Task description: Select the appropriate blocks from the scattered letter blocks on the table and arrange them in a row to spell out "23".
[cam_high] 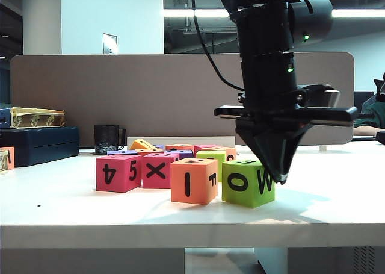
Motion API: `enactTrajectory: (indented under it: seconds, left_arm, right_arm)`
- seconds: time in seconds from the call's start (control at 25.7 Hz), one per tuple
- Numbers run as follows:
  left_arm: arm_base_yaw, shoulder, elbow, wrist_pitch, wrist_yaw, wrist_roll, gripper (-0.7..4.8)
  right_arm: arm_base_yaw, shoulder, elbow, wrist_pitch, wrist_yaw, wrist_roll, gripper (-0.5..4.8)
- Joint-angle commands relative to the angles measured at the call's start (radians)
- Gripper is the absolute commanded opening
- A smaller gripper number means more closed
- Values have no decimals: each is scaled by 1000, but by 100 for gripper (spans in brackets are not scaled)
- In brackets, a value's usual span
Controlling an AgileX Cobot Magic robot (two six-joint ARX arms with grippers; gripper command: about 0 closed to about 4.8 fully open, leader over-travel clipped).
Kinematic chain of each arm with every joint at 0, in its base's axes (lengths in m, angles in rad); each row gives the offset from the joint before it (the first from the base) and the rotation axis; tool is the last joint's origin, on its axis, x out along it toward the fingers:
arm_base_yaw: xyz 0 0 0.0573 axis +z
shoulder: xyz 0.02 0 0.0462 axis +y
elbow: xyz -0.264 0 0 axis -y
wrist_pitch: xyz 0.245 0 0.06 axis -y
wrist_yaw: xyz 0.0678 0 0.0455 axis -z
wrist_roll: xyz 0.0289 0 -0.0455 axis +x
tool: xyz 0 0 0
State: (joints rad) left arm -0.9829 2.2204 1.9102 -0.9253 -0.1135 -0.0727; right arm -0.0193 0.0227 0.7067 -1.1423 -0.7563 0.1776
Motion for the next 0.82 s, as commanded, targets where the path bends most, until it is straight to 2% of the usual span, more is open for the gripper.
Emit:
enactTrajectory:
  seconds: [0.04,0.08,0.16,0.47,0.62,0.82]
  left_arm:
    - [-5,-2,2,29,21,-6,21]
    - [-5,-2,3,37,50,-5,21]
    - [-5,-2,3,44,45,-6,21]
    - [10,2,2,73,-101,-14,20]
    - [17,10,2,90,-116,-26,21]
    - [34,11,2,111,-149,-81,21]
  right_arm:
    - [1,-2,2,10,-5,-2,-1]
    - [1,-2,2,10,-5,-2,-1]
    - [1,-2,2,10,-5,-2,-1]
    - [1,-2,2,10,-5,-2,-1]
    - [1,-2,2,10,-5,-2,-1]
    - [1,-2,2,10,-5,-2,-1]
